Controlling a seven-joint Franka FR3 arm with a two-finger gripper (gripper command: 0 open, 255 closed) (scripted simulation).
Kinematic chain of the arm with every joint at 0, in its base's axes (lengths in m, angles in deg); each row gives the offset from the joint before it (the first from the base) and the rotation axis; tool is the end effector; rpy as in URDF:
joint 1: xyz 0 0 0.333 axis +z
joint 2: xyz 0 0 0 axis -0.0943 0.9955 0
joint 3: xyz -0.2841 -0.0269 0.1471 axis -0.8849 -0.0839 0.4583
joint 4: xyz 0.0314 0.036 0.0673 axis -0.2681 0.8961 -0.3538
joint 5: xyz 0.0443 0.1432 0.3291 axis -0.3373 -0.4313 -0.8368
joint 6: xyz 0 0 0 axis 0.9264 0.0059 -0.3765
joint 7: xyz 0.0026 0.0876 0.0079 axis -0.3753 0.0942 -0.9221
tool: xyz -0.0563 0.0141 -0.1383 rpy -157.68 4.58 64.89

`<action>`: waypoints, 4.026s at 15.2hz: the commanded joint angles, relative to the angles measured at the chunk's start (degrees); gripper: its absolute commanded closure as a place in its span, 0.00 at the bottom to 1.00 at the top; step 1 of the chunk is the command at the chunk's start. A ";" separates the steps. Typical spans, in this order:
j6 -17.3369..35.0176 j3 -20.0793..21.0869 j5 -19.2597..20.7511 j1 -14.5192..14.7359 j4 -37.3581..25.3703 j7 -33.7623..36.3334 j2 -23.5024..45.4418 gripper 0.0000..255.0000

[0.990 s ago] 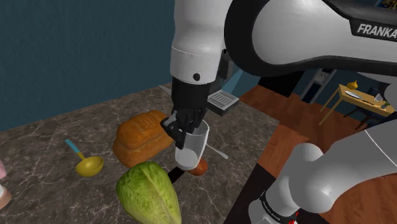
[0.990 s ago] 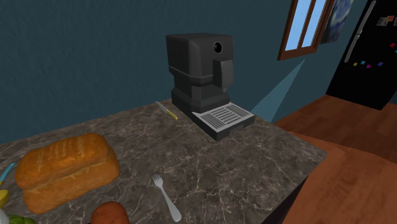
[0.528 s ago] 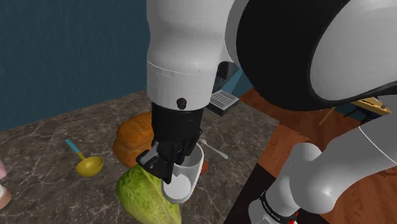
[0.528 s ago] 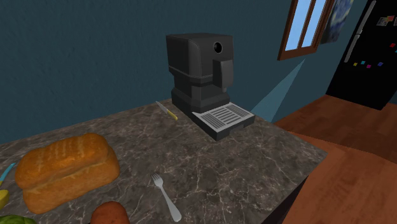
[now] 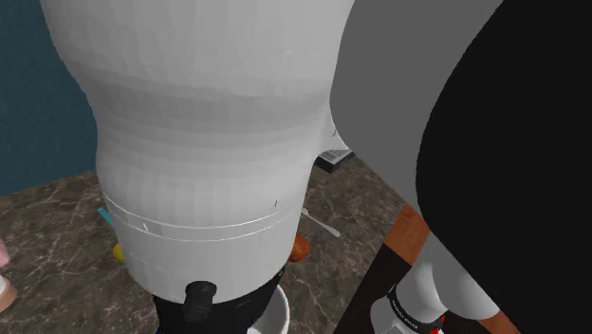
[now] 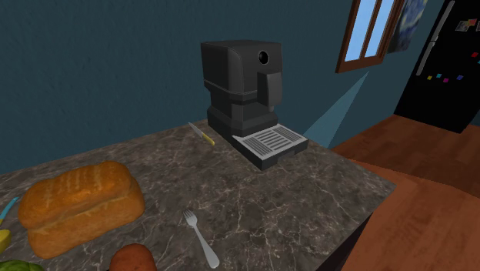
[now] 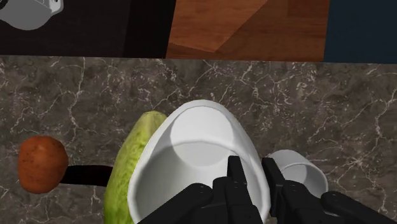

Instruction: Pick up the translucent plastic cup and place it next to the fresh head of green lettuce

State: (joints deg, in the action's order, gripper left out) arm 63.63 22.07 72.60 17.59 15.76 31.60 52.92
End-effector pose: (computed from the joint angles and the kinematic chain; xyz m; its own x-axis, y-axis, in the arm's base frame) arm 0.1308 0.4718 0.5521 0.9818 0.1754 -0.0727 0.1746 -0.9845 -0.0175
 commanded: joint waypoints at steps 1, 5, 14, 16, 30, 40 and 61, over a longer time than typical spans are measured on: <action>0.41 2.81 2.11 0.70 -2.61 4.09 3.43 1.00; 0.09 8.93 10.65 4.75 -10.79 15.23 14.55 1.00; 7.14 8.20 9.82 4.72 -3.16 14.28 13.60 1.00; 8.67 8.18 9.85 4.71 -1.65 14.22 13.64 1.00; 19.13 8.01 11.97 5.29 7.27 15.17 16.16 1.00; 26.26 7.24 15.56 6.51 12.01 17.29 20.04 1.00; 23.81 7.58 14.21 5.76 10.47 16.19 18.62 0.00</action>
State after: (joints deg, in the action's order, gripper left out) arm 89.23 29.32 87.87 23.77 27.28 48.45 72.63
